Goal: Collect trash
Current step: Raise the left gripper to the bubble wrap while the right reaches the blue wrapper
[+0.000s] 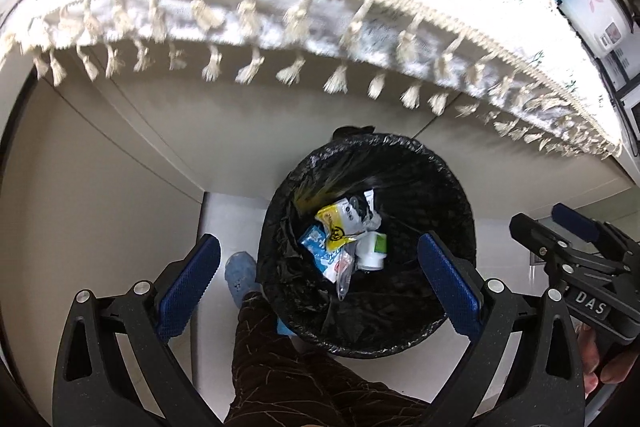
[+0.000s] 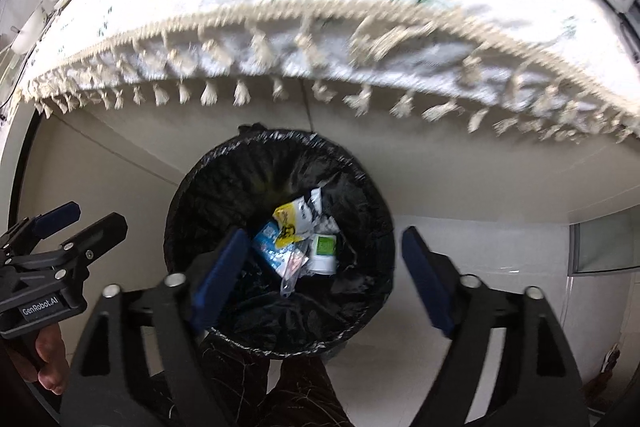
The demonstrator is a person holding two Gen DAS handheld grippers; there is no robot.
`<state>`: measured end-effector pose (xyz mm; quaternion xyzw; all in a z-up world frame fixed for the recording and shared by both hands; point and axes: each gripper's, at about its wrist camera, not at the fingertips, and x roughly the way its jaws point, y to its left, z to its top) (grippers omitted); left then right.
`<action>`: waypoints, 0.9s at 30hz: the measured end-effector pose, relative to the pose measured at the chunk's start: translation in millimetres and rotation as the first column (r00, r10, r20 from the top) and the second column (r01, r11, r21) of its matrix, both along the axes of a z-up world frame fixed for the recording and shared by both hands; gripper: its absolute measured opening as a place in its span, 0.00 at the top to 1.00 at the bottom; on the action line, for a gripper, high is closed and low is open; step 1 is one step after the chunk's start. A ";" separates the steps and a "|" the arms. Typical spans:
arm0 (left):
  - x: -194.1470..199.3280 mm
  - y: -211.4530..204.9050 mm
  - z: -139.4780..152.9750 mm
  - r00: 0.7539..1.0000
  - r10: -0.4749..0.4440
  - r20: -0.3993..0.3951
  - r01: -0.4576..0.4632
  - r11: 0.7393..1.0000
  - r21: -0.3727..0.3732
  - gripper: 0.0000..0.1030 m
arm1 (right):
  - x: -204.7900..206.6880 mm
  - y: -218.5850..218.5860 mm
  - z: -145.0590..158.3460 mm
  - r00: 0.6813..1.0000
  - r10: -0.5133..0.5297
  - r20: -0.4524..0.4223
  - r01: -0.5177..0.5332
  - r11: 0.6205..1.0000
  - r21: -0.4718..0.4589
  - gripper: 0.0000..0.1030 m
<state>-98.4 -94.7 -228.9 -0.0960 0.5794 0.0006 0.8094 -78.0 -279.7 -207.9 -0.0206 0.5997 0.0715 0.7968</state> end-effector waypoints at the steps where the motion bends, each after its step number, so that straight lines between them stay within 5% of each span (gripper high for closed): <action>1: 1.7 -0.2 5.0 1.000 -0.003 0.006 0.004 1.000 -0.002 0.06 | 1.3 -1.2 7.2 1.000 -0.001 0.015 0.001 1.000 -0.009 0.17; 14: 41.0 17.1 87.8 0.994 -0.003 0.110 0.007 0.999 -0.035 0.06 | 35.8 -15.5 94.5 0.986 -0.056 0.155 0.057 0.998 -0.001 0.10; 27: 120.8 47.6 134.9 0.988 -0.028 0.152 0.032 0.999 -0.023 0.06 | 102.6 2.0 131.3 0.974 -0.071 0.216 0.075 0.997 -0.010 0.10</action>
